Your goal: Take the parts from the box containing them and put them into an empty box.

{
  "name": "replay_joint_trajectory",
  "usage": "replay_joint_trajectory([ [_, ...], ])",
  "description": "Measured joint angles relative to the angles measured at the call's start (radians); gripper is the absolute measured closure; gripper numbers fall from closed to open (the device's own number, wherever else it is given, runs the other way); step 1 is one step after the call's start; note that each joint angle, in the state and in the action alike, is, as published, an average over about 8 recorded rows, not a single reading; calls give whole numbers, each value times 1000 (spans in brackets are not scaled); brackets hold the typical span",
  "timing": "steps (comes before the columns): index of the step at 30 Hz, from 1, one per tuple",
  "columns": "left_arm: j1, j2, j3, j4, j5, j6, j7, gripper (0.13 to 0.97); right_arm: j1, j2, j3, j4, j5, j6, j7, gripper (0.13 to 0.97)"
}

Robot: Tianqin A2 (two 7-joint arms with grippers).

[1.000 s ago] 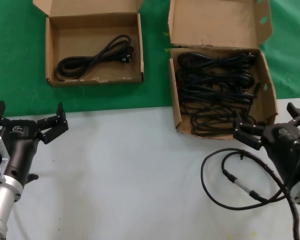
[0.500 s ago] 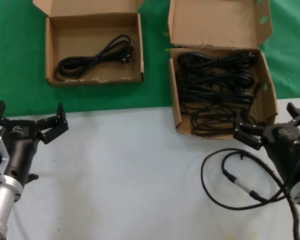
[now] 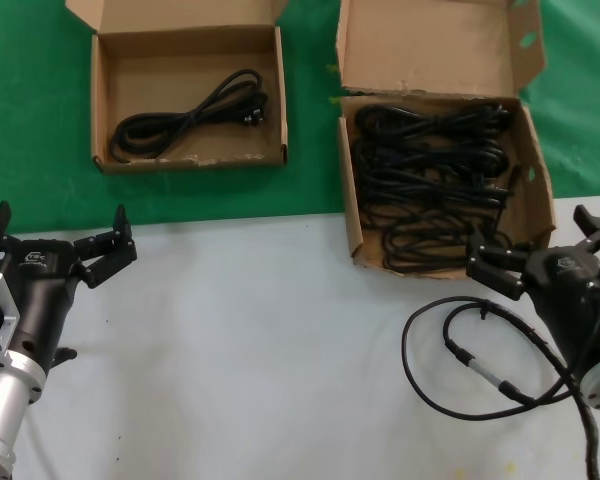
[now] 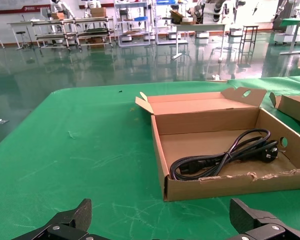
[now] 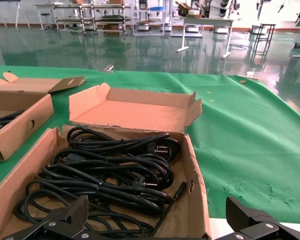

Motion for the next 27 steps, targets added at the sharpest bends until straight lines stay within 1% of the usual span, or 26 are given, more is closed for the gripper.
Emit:
replay_joint_trajectory([
  [27,0,0,0,0,0,0,0,132,0,0,0,0,0,0,0,129],
])
